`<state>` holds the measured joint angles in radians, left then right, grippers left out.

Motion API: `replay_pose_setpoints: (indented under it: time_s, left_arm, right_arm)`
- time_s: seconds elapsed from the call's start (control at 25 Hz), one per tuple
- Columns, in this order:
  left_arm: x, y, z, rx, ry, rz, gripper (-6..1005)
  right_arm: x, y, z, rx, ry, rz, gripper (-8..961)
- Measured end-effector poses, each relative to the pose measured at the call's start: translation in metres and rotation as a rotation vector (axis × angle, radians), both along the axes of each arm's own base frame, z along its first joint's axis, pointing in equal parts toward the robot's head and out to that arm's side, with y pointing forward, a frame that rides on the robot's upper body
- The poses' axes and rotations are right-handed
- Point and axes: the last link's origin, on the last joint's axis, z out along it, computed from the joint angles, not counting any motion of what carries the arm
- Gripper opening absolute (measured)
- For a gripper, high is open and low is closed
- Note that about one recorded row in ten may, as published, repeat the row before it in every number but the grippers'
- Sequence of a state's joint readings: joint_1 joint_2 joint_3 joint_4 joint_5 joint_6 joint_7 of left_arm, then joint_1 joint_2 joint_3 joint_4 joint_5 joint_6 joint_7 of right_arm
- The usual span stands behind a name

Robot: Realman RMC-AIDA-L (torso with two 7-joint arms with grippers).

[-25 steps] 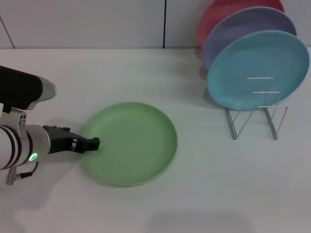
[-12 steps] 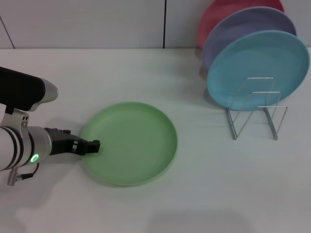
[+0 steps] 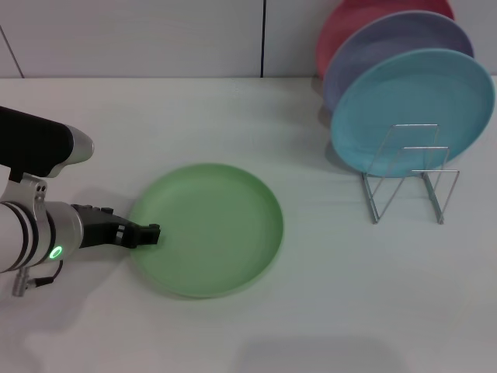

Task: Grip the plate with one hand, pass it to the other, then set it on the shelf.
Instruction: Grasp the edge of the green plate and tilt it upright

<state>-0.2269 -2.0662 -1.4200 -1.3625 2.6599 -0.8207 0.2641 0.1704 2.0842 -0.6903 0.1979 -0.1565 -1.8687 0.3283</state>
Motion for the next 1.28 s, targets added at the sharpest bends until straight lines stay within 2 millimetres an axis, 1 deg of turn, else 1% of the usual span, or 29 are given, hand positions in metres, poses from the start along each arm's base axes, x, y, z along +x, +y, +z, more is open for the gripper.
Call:
replay_pose_setpoints:
  time_s: [0.76,0.96,1.28]
  left_arm:
    - [-0.0016,0.0012,0.0013,0.005,-0.001,0.008,857]
    - [-0.0013,0.0014,0.0012,0.005,-0.002,0.007,680]
    - [0.0007,0.0014,0.0016,0.002,-0.006,0.014,506]
  right_arm:
    - [-0.0008,-0.0003,0.0009,0.004,-0.006,0.005,818]
    - [-0.0009,-0.0004,0.001,0.005,-0.006,0.005,818]
    - [-0.0013,-0.0004,0.0007,0.005,-0.006,0.007,818]
